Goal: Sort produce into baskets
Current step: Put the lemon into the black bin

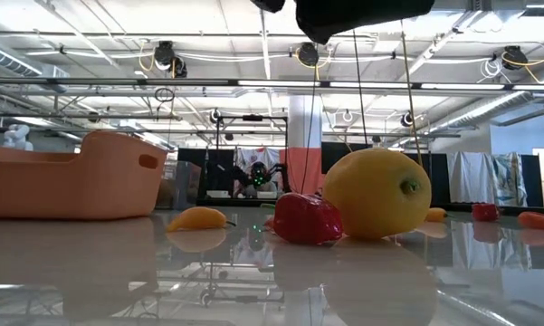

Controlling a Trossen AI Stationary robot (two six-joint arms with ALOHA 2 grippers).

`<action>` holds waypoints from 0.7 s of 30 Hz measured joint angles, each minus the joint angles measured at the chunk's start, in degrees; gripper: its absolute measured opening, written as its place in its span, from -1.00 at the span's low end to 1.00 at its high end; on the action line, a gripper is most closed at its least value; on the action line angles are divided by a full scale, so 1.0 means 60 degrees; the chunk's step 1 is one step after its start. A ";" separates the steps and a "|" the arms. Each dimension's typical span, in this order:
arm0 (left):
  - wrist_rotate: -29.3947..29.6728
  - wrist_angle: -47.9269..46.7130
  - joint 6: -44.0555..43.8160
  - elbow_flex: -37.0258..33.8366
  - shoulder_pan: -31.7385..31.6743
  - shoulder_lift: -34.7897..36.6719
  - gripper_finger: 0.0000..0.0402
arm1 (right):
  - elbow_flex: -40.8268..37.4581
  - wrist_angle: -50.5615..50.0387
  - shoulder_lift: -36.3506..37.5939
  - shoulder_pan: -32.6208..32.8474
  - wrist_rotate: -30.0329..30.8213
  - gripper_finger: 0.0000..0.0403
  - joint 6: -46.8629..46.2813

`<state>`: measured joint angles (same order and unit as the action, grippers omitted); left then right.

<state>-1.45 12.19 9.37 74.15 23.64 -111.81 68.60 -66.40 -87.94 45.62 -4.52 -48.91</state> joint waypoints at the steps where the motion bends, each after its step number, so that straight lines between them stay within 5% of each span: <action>1: 0.0007 -0.0058 0.0000 0.0000 0.0000 0.0000 0.46 | 0.0000 0.0013 0.0000 0.0005 -0.0002 -0.48 0.0206; 11: 0.0033 -0.0851 0.0019 0.0000 -0.0041 -0.0030 0.46 | -0.0004 0.0067 0.0000 0.0074 0.0001 -0.01 0.1485; 21: 0.0036 -0.0584 0.0004 -0.0006 -0.0158 -0.0351 0.46 | -0.0535 0.0276 0.0007 0.0114 0.0002 0.11 0.2353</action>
<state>-1.24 8.68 9.39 74.12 22.69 -113.92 65.39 -64.74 -87.90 46.30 -4.51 -34.80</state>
